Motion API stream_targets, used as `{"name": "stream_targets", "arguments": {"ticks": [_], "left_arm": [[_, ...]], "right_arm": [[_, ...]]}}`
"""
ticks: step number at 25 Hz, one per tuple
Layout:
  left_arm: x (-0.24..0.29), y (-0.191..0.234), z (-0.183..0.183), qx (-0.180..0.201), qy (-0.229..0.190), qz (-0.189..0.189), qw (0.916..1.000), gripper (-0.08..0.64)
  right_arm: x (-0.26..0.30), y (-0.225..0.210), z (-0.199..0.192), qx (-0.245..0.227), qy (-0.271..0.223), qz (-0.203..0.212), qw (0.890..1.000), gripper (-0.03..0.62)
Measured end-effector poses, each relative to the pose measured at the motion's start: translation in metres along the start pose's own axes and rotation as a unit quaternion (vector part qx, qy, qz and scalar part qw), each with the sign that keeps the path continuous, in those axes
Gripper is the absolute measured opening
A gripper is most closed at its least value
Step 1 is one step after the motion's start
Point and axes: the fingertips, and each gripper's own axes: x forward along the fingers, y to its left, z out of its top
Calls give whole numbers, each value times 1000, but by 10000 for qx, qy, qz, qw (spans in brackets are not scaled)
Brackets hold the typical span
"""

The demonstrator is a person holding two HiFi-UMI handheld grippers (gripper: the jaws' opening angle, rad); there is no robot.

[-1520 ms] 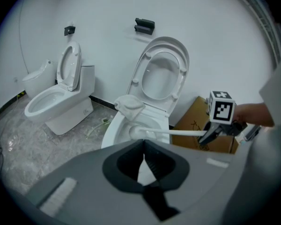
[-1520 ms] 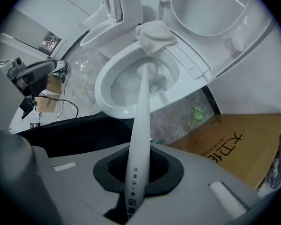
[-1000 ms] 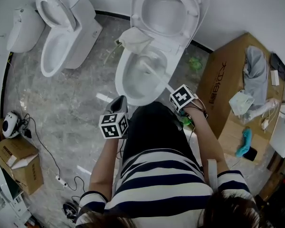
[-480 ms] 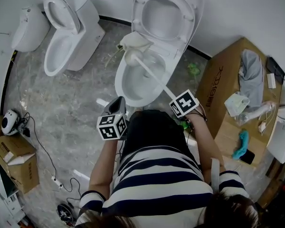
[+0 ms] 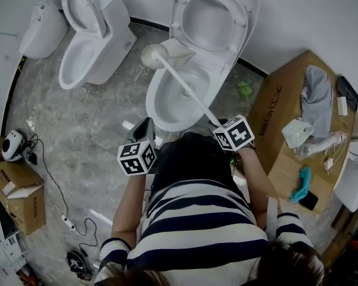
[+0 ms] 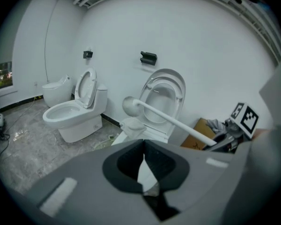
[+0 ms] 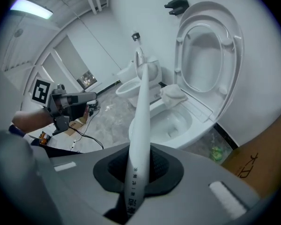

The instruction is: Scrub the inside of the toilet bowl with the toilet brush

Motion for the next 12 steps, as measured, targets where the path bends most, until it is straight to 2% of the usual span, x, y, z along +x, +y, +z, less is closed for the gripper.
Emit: {"name": "stream_targets", "arguments": {"ticks": [4,12], "left_arm": [[-3,2,1,-42,-64,28,10000,0],[-9,4,1,-64,-82,65,9999,0]], "right_arm": [[-1,1,19,-234,-369,-67,9990,34],[-4,3,51,-418,-899,-129,9950,34]]}}
